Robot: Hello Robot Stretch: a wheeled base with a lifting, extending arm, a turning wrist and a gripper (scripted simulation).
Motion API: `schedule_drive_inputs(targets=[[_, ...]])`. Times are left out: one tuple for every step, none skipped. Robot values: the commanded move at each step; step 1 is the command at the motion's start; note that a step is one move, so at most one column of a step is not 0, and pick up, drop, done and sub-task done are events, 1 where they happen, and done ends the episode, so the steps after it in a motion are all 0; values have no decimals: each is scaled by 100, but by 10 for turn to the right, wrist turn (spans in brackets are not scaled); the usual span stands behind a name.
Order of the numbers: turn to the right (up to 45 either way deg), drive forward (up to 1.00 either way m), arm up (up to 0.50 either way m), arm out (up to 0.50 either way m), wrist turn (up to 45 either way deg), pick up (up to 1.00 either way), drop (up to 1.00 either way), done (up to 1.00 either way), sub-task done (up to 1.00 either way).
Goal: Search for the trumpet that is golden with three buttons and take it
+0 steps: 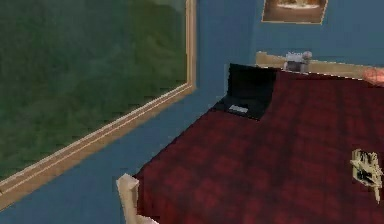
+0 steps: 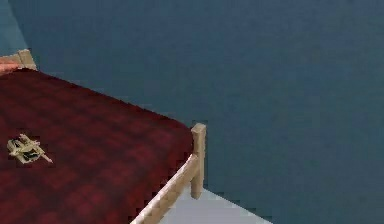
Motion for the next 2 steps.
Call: schedule_drive_inputs(targets=[[450,0,0,0,0,0,0,0,0],[450,0,0,0,0,0,0,0,0]])
